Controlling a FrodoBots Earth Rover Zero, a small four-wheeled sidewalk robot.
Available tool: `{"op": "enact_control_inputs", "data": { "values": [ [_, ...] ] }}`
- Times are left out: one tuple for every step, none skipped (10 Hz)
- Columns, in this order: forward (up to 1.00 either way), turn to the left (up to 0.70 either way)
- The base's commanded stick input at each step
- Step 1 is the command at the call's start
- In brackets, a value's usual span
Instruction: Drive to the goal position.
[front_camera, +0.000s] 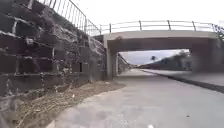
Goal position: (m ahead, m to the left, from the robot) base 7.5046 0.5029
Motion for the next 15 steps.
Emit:
{"op": "enact_control_inputs", "data": {
  "values": [
    [0.00, -0.45],
    [0.00, -0.45],
    [0.00, -0.45],
    [0.00, -0.45],
    [0.00, -0.45],
    [0.50, 0.00],
    [0.50, 0.00],
    [0.50, 0.00],
    [0.50, 0.00],
    [0.50, 0.00],
    [0.50, 0.00],
    [0.50, 0.00],
    [0.50, 0.00],
    [0.50, 0.00],
    [0.50, 0.00]
  ]
}}
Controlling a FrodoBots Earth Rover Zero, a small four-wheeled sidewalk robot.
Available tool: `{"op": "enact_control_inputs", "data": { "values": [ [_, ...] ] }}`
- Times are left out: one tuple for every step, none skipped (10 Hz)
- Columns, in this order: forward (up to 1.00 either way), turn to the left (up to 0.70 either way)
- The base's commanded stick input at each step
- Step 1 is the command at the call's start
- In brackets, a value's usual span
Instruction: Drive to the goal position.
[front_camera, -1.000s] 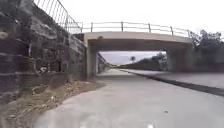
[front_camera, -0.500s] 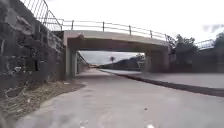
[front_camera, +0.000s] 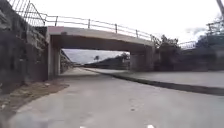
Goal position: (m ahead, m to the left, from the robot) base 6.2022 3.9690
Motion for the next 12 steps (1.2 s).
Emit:
{"op": "enact_control_inputs", "data": {
  "values": [
    [0.50, 0.00],
    [0.50, 0.07],
    [0.50, 0.18],
    [0.50, 0.27],
    [0.50, 0.27],
    [0.50, 0.27],
    [0.43, 0.29],
    [0.29, 0.35],
    [0.14, 0.40],
    [0.00, 0.45],
    [0.00, 0.45],
    [0.00, 0.45]
  ]
}}
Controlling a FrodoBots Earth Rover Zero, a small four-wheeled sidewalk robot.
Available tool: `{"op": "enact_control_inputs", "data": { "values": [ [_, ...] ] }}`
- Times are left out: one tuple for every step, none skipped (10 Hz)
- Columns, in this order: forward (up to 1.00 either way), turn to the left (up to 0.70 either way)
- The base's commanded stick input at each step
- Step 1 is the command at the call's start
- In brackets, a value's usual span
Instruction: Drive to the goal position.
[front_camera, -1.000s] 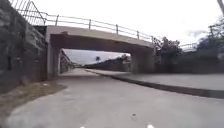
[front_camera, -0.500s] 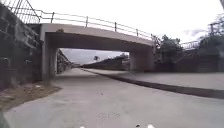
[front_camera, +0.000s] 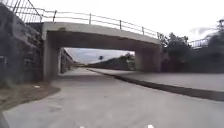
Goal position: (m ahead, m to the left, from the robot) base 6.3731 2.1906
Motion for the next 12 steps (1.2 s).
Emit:
{"op": "enact_control_inputs", "data": {
  "values": [
    [0.00, 0.45],
    [0.00, 0.45],
    [0.00, 0.45],
    [0.00, 0.45],
    [0.00, 0.45],
    [0.00, 0.45],
    [0.00, 0.45],
    [0.00, 0.45],
    [0.00, 0.35],
    [0.00, 0.17],
    [0.00, 0.00],
    [0.00, 0.00]
  ]
}}
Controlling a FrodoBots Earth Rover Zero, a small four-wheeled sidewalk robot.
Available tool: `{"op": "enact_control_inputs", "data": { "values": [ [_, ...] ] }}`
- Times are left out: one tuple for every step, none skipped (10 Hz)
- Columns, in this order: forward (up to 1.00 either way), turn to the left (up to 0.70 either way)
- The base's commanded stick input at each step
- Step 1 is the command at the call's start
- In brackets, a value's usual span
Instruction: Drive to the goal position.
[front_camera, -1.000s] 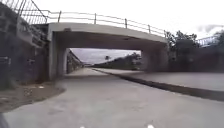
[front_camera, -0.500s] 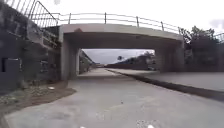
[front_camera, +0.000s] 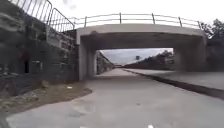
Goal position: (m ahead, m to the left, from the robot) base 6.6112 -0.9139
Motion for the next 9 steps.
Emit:
{"op": "enact_control_inputs", "data": {
  "values": [
    [0.00, 0.00],
    [0.00, 0.08],
    [0.00, 0.25],
    [0.00, 0.43],
    [0.00, 0.30],
    [0.00, 0.13],
    [0.00, 0.00],
    [0.00, 0.00],
    [0.00, 0.00]
  ]
}}
